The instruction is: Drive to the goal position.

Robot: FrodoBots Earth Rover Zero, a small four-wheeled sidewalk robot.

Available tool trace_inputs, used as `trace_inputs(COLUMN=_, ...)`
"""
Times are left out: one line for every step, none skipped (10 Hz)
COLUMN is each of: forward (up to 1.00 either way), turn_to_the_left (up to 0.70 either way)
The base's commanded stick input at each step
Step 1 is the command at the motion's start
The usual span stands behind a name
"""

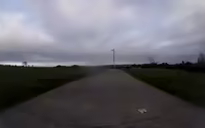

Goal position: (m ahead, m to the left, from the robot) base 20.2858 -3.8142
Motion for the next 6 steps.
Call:
trace_inputs(forward=0.85, turn_to_the_left=0.0)
trace_inputs(forward=0.85, turn_to_the_left=-0.23)
trace_inputs(forward=0.85, turn_to_the_left=-0.2)
trace_inputs(forward=0.85, turn_to_the_left=-0.01)
trace_inputs(forward=0.85, turn_to_the_left=-0.06)
trace_inputs(forward=0.85, turn_to_the_left=-0.12)
